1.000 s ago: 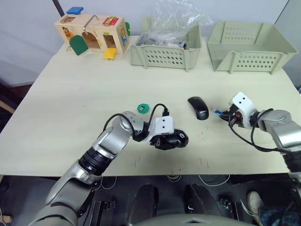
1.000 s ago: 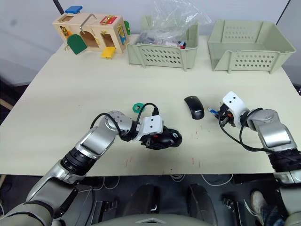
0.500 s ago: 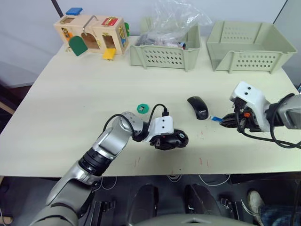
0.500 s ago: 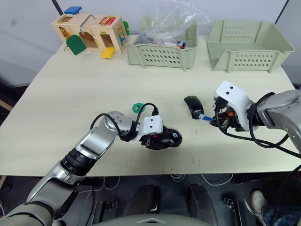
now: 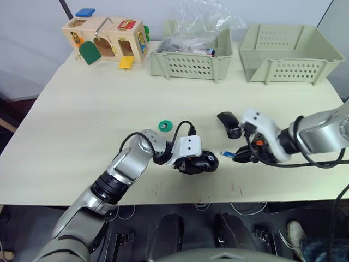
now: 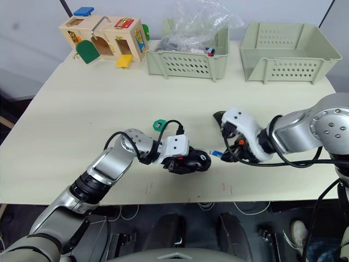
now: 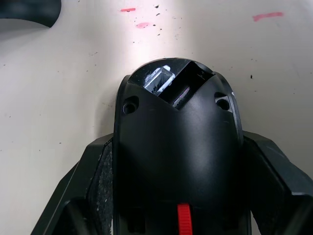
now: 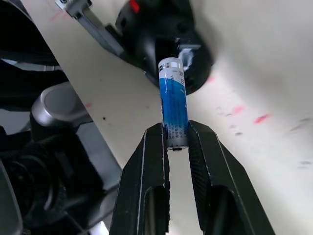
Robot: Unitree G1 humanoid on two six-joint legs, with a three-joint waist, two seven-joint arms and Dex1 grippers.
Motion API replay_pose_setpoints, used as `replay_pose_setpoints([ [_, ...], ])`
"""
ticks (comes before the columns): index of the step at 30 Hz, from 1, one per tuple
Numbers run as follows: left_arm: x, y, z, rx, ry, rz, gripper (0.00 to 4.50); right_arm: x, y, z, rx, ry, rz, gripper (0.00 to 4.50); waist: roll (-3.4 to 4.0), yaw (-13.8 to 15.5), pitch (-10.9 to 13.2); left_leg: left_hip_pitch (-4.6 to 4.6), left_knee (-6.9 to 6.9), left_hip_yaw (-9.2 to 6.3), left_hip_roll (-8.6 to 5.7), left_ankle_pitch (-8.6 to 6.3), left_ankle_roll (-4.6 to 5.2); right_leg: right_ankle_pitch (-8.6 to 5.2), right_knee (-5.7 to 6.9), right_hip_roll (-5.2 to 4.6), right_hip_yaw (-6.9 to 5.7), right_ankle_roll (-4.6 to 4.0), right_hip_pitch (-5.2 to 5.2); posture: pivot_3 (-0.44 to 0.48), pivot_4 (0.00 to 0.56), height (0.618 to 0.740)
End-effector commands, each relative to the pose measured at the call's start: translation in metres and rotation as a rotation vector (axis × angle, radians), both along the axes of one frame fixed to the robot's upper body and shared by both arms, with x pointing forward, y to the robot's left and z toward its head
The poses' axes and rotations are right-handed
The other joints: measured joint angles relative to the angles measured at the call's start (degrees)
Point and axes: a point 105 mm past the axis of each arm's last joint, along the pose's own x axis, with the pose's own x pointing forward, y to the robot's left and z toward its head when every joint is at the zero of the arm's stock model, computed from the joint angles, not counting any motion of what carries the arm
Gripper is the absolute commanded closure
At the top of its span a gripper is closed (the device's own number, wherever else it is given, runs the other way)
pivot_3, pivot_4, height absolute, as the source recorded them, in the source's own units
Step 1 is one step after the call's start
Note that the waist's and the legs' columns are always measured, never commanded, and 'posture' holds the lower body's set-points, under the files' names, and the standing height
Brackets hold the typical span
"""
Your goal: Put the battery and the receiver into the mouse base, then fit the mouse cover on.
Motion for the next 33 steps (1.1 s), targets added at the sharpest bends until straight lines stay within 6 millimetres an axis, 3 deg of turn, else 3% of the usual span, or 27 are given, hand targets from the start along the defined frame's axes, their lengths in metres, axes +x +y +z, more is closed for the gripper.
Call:
replay_pose_setpoints([
  [1,-0.008,-0.001,-0.011,0.030,0.040,-0.019,1.60,-0.003,0.017,0.005,0.062,-0.024,-0.039,4.44,0.00,0.0,0.0,0.00,0.00,0.01,0.00,0.00,0.00,-0.01,0.00,0.00,0.00,0.00,0.00,0.000,0.150,0.740],
  [6,-0.008,-0.003,-0.011,0.026,0.037,-0.024,1.60,0.003,0.019,-0.012,0.045,-0.022,-0.130,4.44,-0.01,0.0,0.0,-0.01,0.01,0.00,0.00,0.00,0.01,-0.01,0.00,0.01,0.00,0.00,0.00,0.000,0.150,0.740],
  [15,-0.011,-0.004,-0.011,0.022,0.042,-0.026,1.60,0.002,0.026,-0.025,0.020,0.001,-0.145,4.44,0.00,0.1,0.0,-0.02,0.01,0.00,0.03,-0.01,0.02,-0.01,0.00,0.01,0.00,0.00,-0.02,0.000,0.150,0.740],
  [33,-0.011,-0.006,-0.012,0.018,0.045,-0.023,1.60,0.008,0.029,-0.037,-0.035,0.028,-0.163,4.44,0.00,0.1,0.0,-0.06,0.00,0.00,0.05,-0.03,0.06,-0.02,-0.03,0.00,0.00,-0.02,-0.05,0.000,0.150,0.740],
])
